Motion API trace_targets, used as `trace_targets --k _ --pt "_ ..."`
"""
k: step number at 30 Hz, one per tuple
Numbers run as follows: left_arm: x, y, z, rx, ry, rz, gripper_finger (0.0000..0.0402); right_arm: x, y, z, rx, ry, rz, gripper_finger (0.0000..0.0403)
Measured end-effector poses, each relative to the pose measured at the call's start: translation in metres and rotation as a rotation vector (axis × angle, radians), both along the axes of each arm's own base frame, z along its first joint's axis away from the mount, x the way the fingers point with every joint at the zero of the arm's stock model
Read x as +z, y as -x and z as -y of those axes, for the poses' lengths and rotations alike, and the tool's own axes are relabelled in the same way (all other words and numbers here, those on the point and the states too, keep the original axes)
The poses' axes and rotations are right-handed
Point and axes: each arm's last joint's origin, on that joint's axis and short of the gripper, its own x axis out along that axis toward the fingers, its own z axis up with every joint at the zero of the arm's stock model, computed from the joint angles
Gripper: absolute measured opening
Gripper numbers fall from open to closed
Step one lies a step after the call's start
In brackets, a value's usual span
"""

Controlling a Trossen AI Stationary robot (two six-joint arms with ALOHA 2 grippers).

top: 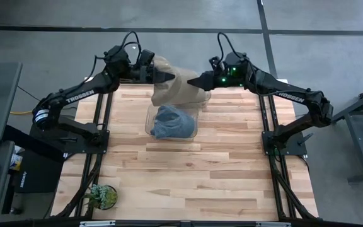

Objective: Pick & Place hat
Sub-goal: Put the brown cap into the top transparent bin

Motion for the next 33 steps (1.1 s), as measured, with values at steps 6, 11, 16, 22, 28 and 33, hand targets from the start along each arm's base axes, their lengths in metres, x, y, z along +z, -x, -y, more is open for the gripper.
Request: trace_targets --k 6,11,16,22,28,33 --pt "0.006 0.001 0.000 0.031 -0.018 0.018 0.0000 0.007 -0.001 0.000 0.012 0.027 0.070 0.0232" --pt "0.007 0.001 0.000 0.045 -0.021 0.028 0.0000 0.009 -0.002 0.000 0.037 0.045 0.093 0.0220" --pt "0.007 0.001 0.000 0.044 -0.013 0.026 0.0000 0.013 -0.002 0.000 0.045 0.080 0.126 0.0189" --pt "0.005 -0.001 -0.002 0.051 0.003 0.023 0.0000 0.015 -0.002 0.000 0.070 0.107 0.143 0.0134" --pt "0.005 -0.001 -0.002 0.051 0.010 0.020 0.0000 0.015 -0.002 0.000 0.078 0.155 0.139 0.0066" --pt "0.004 -0.002 -0.002 0.048 0.015 0.012 0.0000 0.015 -0.002 0.000 0.082 0.192 0.136 0.0011"
